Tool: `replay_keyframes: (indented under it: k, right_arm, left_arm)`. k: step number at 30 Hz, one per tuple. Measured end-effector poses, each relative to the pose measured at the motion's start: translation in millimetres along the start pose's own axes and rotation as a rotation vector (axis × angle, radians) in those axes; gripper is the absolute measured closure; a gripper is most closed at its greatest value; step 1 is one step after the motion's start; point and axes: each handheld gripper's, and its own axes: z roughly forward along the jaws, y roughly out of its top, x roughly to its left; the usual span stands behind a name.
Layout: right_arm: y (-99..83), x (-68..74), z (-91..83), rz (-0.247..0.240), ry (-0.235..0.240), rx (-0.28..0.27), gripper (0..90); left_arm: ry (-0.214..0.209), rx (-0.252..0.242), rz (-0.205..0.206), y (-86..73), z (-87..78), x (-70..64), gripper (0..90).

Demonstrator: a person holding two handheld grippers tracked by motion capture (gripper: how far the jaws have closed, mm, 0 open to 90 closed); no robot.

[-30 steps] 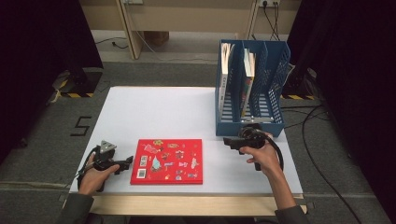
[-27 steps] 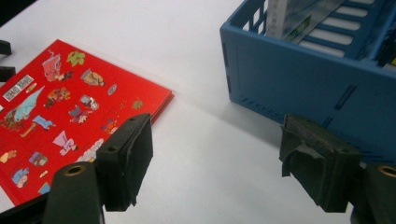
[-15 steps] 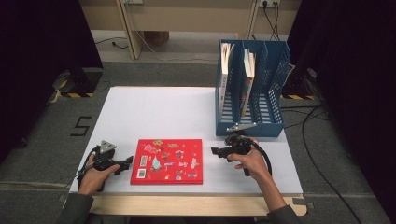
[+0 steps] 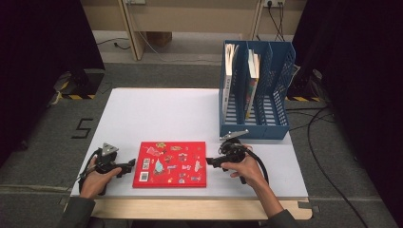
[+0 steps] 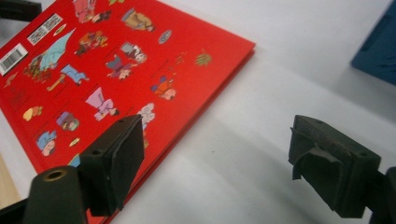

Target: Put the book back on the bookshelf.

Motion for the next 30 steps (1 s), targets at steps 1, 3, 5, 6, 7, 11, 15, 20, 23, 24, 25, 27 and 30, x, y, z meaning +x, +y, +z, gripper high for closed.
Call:
replay_keyframes:
  k: [1,3,5,6,7,11,15,20,23,24,25,27,30]
  right_arm:
    - [-0.2,0.7,1.4,-0.004,0.002,0.000,18.3]
    - [-0.8,2.3,3.7,-0.007,0.001,0.005,18.1]
    - [-1.6,3.6,6.1,-0.004,0.011,0.008,18.3]
    - [-2.0,3.9,7.5,0.006,0.017,0.005,18.6]
    - [-2.6,4.3,8.8,0.018,0.021,0.006,18.6]
    - [-4.1,6.9,13.6,0.008,0.027,0.025,18.6]
    - [-5.3,9.9,19.3,-0.017,0.033,0.044,18.9]
    - [-4.9,10.7,21.6,-0.008,0.035,0.037,19.8]
    - [-4.8,8.7,21.9,0.018,0.043,0.028,20.2]
    - [-4.9,8.5,21.7,0.018,0.042,0.028,20.2]
    - [-4.9,8.4,22.0,0.017,0.043,0.028,19.9]
    - [-4.4,8.8,22.0,0.031,0.041,0.028,20.3]
    - [-4.5,8.8,22.3,0.045,0.033,0.020,21.5]
  left_arm:
    - [0.000,0.000,0.000,0.0,0.0,0.0,13.5]
    - [0.000,0.000,0.001,0.0,-0.1,-0.1,13.5]
    - [-0.001,0.002,0.002,0.1,-0.2,-0.3,13.5]
    - [-0.001,0.005,0.003,0.1,-0.6,-0.5,13.5]
    - [-0.002,0.007,0.005,0.0,-0.9,-1.0,13.5]
    - [-0.019,0.020,0.018,0.3,-2.4,-4.1,13.5]
    - [-0.036,0.039,0.032,1.8,-4.0,-7.3,15.6]
    - [-0.066,0.056,0.057,1.2,-6.7,-8.2,16.0]
    - [-0.088,0.070,0.076,1.3,-8.1,-13.4,15.7]
    - [-0.102,0.074,0.088,1.4,-8.3,-16.3,15.7]
    - [-0.116,0.078,0.099,1.4,-8.2,-19.7,15.0]
    - [-0.142,0.088,0.127,1.5,-7.7,-27.2,10.8]
    - [-0.169,0.093,0.155,1.8,-7.8,-36.6,10.4]
